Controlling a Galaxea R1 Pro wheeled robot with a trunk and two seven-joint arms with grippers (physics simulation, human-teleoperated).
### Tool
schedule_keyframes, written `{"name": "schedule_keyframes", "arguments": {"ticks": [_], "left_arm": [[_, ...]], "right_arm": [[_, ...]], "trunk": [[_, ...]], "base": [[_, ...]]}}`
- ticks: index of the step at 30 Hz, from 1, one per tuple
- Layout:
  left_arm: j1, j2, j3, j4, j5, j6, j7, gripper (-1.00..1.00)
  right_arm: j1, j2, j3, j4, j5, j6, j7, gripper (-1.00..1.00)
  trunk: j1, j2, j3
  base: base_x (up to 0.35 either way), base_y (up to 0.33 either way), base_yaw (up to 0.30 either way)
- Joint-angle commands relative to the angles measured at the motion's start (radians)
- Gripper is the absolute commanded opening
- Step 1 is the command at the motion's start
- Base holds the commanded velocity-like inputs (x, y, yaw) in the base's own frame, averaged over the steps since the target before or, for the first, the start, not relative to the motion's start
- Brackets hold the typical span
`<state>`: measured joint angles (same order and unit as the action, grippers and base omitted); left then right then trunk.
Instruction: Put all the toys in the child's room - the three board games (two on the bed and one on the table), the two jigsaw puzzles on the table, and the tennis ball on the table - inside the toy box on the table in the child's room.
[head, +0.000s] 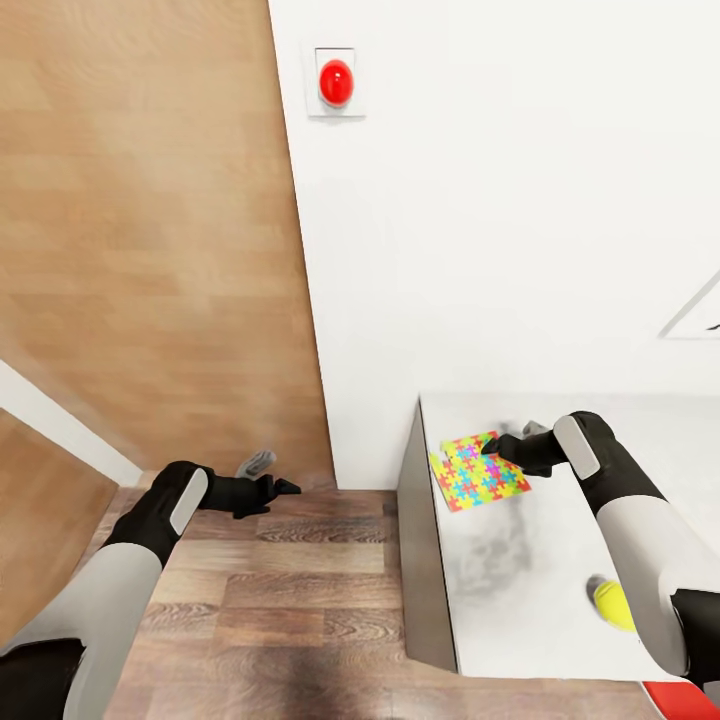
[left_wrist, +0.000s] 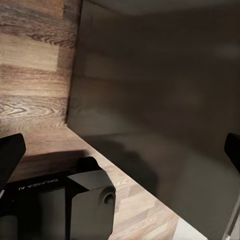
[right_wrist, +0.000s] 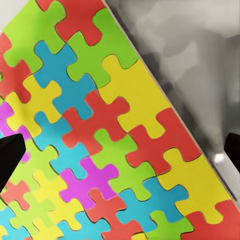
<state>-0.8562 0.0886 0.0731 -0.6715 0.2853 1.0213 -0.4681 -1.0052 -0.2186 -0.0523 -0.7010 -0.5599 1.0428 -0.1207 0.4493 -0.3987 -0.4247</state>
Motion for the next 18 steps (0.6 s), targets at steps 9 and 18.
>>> {"name": "schedule_keyframes", "arguments": {"ticks": [9, 18], "left_arm": [[-0.001, 0.002, 0.005, 0.000, -0.006, 0.005, -0.007, 1.00], [-0.001, 0.002, 0.005, 0.000, -0.005, 0.005, -0.008, 1.00]], "right_arm": [[0.000, 0.002, 0.001, 0.000, -0.006, 0.004, -0.010, 1.00], [0.000, 0.001, 0.002, 0.000, -0.006, 0.004, -0.010, 1.00]], "trunk": [[0.001, -0.001, -0.002], [0.001, -0.001, -0.002]], "base": [[-0.042, 0.072, 0.000], [-0.003, 0.092, 0.000]]}}
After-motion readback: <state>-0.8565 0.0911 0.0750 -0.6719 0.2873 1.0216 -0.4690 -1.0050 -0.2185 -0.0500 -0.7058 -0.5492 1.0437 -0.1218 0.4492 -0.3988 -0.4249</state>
